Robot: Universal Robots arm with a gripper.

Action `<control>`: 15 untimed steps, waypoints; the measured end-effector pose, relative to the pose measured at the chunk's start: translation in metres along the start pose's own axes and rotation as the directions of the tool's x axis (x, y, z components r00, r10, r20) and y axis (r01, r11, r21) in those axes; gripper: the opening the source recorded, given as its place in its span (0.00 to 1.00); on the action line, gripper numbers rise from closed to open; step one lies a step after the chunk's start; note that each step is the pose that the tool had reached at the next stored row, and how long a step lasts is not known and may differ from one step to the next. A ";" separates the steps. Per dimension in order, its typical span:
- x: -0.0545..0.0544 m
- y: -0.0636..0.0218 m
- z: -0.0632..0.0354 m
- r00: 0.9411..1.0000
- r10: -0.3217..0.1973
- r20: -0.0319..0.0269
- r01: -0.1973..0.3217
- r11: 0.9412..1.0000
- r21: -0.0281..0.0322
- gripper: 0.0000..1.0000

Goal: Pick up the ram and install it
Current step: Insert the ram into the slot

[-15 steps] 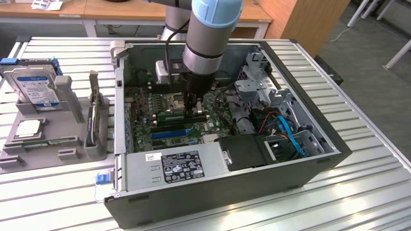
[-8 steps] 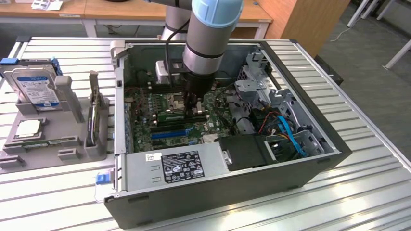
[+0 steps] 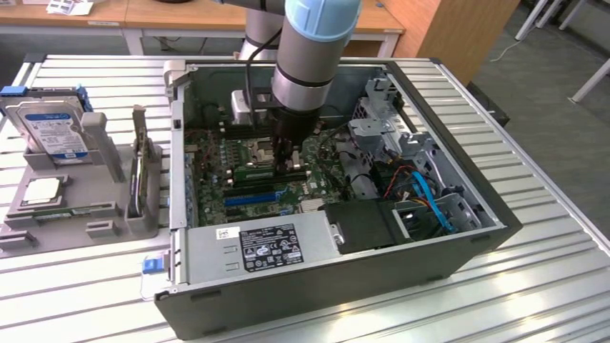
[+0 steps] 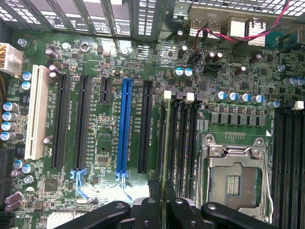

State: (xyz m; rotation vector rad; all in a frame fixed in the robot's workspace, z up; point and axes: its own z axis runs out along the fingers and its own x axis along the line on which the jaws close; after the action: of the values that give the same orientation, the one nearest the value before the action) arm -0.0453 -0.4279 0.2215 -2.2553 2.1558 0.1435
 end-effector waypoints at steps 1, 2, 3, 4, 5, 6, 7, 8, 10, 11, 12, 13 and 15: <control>0.000 0.0000 0.0000 1.000 0.000 0.000 0.000 1.000 0.000 0.14; 0.000 0.0000 0.0000 1.000 0.000 0.000 0.000 1.000 0.000 0.14; 0.000 0.0000 0.0000 1.000 0.000 0.000 0.000 1.000 0.000 0.14; 0.000 0.0000 0.0000 1.000 0.000 0.000 0.000 1.000 0.000 0.14; 0.000 0.0000 0.0000 1.000 0.000 0.000 0.000 1.000 0.000 0.14; 0.000 0.0000 0.0000 1.000 -0.001 0.000 0.001 1.000 0.000 0.14; 0.000 0.0000 0.0000 1.000 -0.002 0.000 0.002 1.000 0.000 0.14; 0.000 0.0001 0.0000 1.000 -0.003 0.000 0.003 1.000 0.000 0.14; 0.000 0.0006 0.0000 1.000 -0.006 0.000 0.006 1.000 -0.001 0.14; 0.000 0.0006 0.0000 1.000 -0.009 -0.001 0.009 1.000 -0.001 0.14; 0.000 0.0006 0.0000 1.000 -0.011 -0.001 0.011 1.000 -0.001 0.14; 0.000 0.0006 0.0000 1.000 -0.013 -0.001 0.013 1.000 -0.001 0.14; 0.000 0.0007 0.0000 1.000 -0.015 -0.001 0.015 1.000 -0.001 0.14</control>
State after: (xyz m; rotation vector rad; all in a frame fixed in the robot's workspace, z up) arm -0.0459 -0.4280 0.2215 -2.2717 2.1395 0.1437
